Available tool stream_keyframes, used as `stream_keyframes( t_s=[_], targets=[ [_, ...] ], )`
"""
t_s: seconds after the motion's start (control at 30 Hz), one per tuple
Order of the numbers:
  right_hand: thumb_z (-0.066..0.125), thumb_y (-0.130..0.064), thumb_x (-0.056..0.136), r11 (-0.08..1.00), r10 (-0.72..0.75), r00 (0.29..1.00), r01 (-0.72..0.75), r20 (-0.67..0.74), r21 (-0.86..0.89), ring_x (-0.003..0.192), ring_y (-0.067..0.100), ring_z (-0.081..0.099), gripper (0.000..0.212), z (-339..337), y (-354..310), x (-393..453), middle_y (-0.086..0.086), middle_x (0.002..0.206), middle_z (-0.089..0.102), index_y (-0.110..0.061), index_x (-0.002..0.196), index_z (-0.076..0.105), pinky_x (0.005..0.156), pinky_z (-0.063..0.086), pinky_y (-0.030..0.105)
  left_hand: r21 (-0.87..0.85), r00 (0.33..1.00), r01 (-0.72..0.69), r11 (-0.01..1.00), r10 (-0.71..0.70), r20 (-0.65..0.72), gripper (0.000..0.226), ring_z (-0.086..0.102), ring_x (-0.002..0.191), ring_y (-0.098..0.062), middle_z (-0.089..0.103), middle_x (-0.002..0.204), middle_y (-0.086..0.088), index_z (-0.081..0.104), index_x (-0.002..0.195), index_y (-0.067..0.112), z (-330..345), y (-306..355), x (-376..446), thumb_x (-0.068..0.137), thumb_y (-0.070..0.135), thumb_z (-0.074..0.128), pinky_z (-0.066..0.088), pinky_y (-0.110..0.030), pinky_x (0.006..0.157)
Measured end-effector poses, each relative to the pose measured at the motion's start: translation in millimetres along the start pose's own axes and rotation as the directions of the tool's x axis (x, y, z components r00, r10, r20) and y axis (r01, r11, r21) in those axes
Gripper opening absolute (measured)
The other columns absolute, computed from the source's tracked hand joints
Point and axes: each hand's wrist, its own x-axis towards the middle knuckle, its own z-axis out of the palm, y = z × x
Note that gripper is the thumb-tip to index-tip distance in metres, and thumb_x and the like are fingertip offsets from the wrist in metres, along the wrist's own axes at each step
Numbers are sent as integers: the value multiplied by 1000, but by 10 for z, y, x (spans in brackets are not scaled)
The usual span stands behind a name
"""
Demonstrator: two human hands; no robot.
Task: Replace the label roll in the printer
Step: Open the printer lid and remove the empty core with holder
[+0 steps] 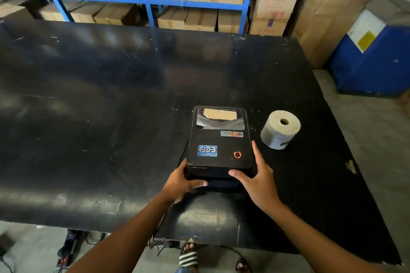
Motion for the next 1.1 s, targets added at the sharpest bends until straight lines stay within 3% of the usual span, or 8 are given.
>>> stream_keyframes(
  t_s=[0.17, 0.33, 0.5, 0.6, 0.77, 0.87, 0.97, 1.1],
  targets=[
    [82, -55, 61, 967, 1, 980, 49, -199, 248, 108, 9, 63, 74, -29, -539, 361, -2, 119, 65, -31, 121, 45, 96, 52, 41, 73, 1000, 17, 997, -17, 8, 105, 65, 102, 6, 70, 109, 21, 34, 147, 39, -34, 27, -24, 62, 25, 94, 47, 0, 76],
    [63, -63, 78, 966, 87, 953, -9, -291, 259, 91, 11, 58, 50, -84, -983, 1049, -11, 98, 56, -26, 105, 43, 86, 48, 36, 120, 999, 32, 992, -36, 37, 118, 61, 121, -11, 66, 132, 4, 19, 158, 24, -43, 89, -35, 66, 29, 92, 45, -12, 97],
    [40, -55, 97, 954, 107, 983, -60, -148, 294, 128, 18, 44, 49, -146, -1070, 1469, -11, 132, 49, -33, 140, 39, 94, 35, 32, 137, 998, 46, 989, -52, 35, 118, 59, 125, -15, 62, 138, -2, 14, 159, 22, -39, 142, -63, 68, 29, 90, 44, -26, 106],
    [30, -62, 96, 949, 175, 985, -166, -8, 269, 144, 22, 25, 59, -163, -1059, 1625, -5, 161, 23, -42, 150, 20, 114, 25, 47, 162, 998, 52, 985, -59, 37, 119, 58, 127, -16, 62, 139, -2, 12, 159, 22, -47, 162, -78, 69, 30, 90, 43, -28, 108],
    [31, -67, 93, 895, 257, 965, -258, 51, 364, 145, 25, 26, 66, -238, -1010, 1731, -3, 163, 18, -41, 152, 15, 115, 29, 50, 185, 997, 53, 981, -62, 41, 118, 58, 126, -14, 62, 138, 1, 11, 159, 22, -44, 180, -81, 71, 30, 89, 42, -23, 106],
    [38, -50, 100, 864, 244, 969, -201, -35, 461, 137, 25, 40, 57, -237, -837, 1674, 4, 158, 31, -32, 152, 21, 110, 38, 46, 168, 989, 68, 983, -89, 116, 110, 62, 117, -4, 61, 137, 4, 8, 159, 23, -100, 184, -84, 79, 15, 83, 47, -11, 93],
    [46, -13, 100, 952, 206, 966, -161, -155, 259, 117, 27, 58, 42, -208, -552, 1473, 11, 137, 53, -21, 140, 40, 103, 46, 48, 135, 981, 66, 989, -89, 173, 82, 49, 136, -20, 46, 148, -1, 16, 157, 11, -275, 229, -33, 89, -17, 52, 40, -14, 102],
    [53, 1, 93, 982, 53, 997, -60, -48, -178, 96, 26, 61, 30, -159, -135, 1235, 17, 112, 62, -11, 119, 62, 89, 50, 35, 229, 985, -23, 973, 61, -160, 56, 58, 128, -23, 62, 132, -5, 50, 142, 8, -347, 491, 151, 91, -14, 43, 43, -23, 104]
  ],
)
